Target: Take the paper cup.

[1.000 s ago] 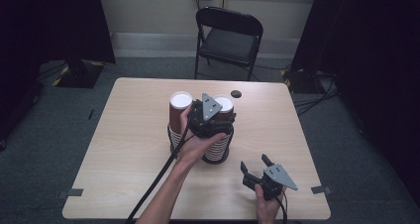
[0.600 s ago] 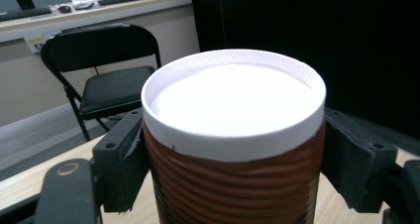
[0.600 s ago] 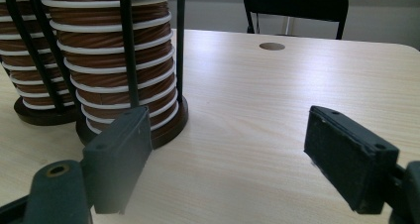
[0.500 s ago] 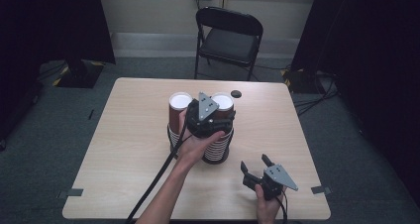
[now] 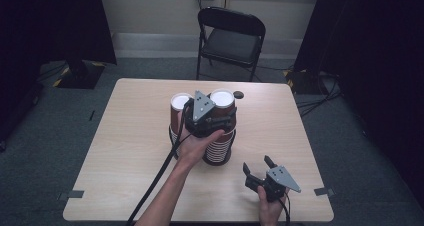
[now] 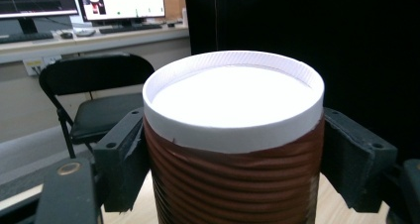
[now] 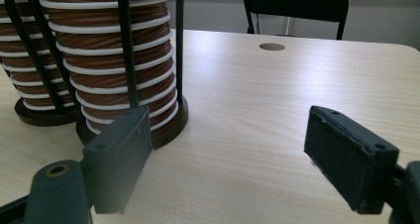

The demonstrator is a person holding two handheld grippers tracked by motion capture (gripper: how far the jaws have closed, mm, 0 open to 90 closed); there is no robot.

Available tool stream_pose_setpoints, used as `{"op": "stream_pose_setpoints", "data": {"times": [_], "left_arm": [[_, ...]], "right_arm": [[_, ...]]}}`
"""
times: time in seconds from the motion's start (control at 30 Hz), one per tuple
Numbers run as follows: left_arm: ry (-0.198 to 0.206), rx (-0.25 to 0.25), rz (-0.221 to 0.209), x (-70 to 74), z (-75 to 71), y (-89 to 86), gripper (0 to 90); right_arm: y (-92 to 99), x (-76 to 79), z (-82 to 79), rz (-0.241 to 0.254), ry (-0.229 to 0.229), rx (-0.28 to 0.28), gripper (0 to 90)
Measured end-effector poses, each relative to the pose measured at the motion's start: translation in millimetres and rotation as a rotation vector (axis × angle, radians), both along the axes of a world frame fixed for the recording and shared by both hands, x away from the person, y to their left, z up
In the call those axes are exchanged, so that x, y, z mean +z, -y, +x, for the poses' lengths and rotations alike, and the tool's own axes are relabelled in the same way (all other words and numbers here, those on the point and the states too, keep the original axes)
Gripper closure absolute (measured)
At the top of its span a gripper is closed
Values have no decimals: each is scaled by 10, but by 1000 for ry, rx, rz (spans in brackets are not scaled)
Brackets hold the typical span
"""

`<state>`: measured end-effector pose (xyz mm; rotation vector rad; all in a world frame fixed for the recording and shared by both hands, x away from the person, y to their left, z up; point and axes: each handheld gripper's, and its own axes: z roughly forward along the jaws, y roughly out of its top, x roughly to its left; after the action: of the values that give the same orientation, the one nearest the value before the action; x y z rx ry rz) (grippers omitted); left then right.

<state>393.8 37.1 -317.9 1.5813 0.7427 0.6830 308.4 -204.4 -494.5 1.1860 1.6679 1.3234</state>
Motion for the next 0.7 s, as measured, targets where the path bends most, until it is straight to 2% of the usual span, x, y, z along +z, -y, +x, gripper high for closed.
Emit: {"op": "stream_pose_setpoints", "data": {"times": [0.23, 0.27, 0.53, 0.63, 0.7], "left_arm": [[29, -5, -27, 43, -24, -26, 211], [23, -9, -40, 51, -26, -26, 212], [43, -5, -49, 97, -48, -43, 212], [58, -5, -75, 125, -69, -62, 212], [51, -8, -86, 149, -73, -85, 212]], "right_arm": [[-2, 0, 3, -2, -2, 3, 175], [0, 0, 3, 0, -2, 3, 175], [4, 0, 3, 2, -1, 4, 175], [3, 0, 3, 1, -2, 4, 175], [2, 0, 3, 0, -2, 4, 175]]}}
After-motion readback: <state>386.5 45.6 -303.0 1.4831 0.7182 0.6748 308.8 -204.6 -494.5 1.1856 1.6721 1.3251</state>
